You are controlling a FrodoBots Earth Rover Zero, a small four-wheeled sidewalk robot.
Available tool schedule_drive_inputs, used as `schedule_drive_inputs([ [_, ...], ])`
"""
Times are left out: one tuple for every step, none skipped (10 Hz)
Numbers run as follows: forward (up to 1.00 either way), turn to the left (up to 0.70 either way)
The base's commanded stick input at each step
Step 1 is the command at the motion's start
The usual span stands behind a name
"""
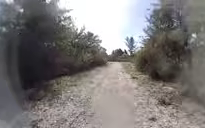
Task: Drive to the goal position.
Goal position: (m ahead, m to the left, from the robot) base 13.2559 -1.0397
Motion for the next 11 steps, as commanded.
schedule_drive_inputs([
  [0.85,0.18],
  [0.85,0.0],
  [0.85,0.0],
  [0.85,0.0],
  [0.85,0.0],
  [0.85,0.0],
  [0.85,0.0],
  [0.85,0.0],
  [0.85,0.0],
  [0.85,0.0],
  [0.84,0.0],
])
